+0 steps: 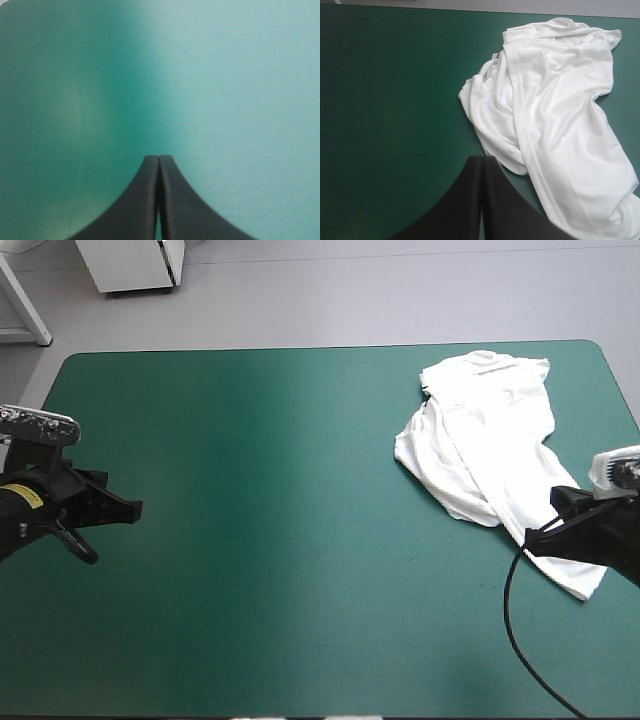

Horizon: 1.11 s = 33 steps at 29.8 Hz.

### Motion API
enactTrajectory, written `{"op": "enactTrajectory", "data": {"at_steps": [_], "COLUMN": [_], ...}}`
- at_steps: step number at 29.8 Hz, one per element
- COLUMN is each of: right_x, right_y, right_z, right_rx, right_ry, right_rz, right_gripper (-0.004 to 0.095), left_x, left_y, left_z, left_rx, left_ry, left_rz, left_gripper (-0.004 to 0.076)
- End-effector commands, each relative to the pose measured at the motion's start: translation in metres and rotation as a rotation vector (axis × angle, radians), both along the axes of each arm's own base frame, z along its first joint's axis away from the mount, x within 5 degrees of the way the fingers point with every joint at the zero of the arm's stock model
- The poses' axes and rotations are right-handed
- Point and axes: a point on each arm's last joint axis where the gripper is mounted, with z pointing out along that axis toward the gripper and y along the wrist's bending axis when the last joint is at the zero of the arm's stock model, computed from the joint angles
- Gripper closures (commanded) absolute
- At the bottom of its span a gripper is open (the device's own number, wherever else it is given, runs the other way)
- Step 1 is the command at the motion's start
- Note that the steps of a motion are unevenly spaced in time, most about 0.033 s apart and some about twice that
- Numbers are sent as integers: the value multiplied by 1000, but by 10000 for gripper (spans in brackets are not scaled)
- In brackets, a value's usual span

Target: Fold the cloth

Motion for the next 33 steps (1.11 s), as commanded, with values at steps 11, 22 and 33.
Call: {"op": "enactTrajectory", "data": {"at_steps": [11, 22, 33], "right_x": [5, 50, 169], "right_y": [-3, -15, -37], "right_z": [17, 3, 8], "right_rx": [51, 59, 31], "right_ry": [-125, 65, 277], "right_rz": [-57, -121, -153], "right_gripper": [907, 391, 442], "left_x": [-3, -3, -3], "left_y": [-1, -1, -1], "left_z": [15, 15, 15], "left_rx": [-19, -18, -18], "left_ry": [-104, -100, -102], "left_rz": [-10, -10, -10], "left_gripper": [733, 733, 733]}}
